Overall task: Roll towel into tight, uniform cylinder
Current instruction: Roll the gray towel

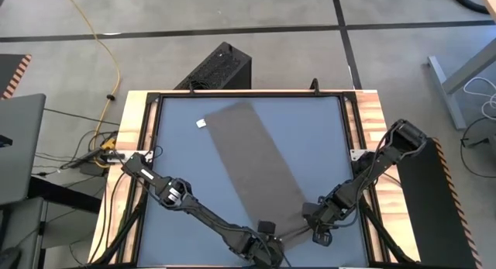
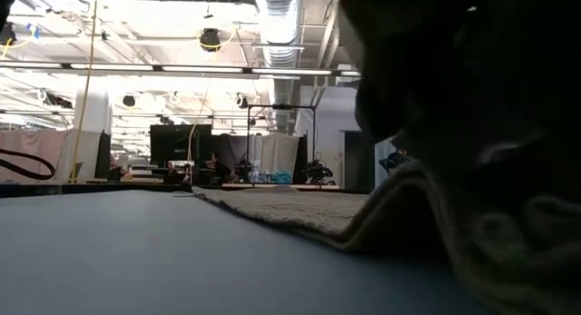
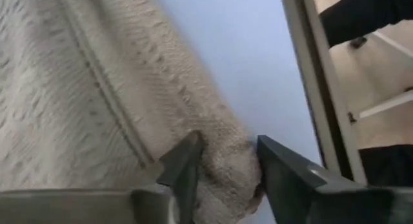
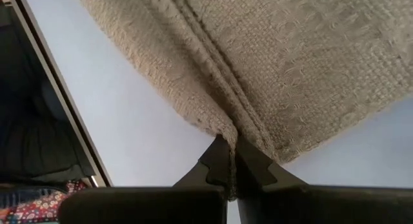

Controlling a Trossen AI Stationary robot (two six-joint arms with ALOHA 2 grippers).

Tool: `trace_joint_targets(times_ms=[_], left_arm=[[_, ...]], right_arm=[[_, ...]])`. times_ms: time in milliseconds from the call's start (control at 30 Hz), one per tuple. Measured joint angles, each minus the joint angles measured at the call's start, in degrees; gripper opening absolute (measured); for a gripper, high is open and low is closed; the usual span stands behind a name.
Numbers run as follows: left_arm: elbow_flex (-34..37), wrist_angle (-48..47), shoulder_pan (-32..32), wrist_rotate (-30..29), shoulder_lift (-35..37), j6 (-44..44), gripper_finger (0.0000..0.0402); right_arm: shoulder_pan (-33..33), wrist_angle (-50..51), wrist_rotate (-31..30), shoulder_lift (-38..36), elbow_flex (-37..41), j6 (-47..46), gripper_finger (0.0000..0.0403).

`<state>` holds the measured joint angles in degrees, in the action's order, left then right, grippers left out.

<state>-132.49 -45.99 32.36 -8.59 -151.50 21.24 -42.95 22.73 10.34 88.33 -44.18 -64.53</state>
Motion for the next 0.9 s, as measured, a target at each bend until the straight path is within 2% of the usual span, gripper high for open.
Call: trace_joint_targets(times_ms=[200, 233, 500, 900], left_arm=[[-0.08, -1.54, -1.01, 1.43, 0.09, 1.99, 0.0021], [-0.34, -1.62, -1.15, 2.16, 0.07, 2.08, 0.0013], [-1.99, 2.0, -1.18, 7.32, 0.8, 2.37, 0.0004], [-1.92, 6.7, 0.07, 6.57, 1.97, 7.65, 0.0001]], right_arm=[[-0.1, 0.34, -0.17, 0.0, -0.02, -1.05, 0.003], [-0.1, 0.38, -0.15, 0.0, -0.02, -1.06, 0.003], [-0.1, 0.62, -0.09, 0.0, -0.01, -0.13, 0.003], [1.43, 0.69, 1.58, 0.0, -0.02, 0.48, 0.0029]])
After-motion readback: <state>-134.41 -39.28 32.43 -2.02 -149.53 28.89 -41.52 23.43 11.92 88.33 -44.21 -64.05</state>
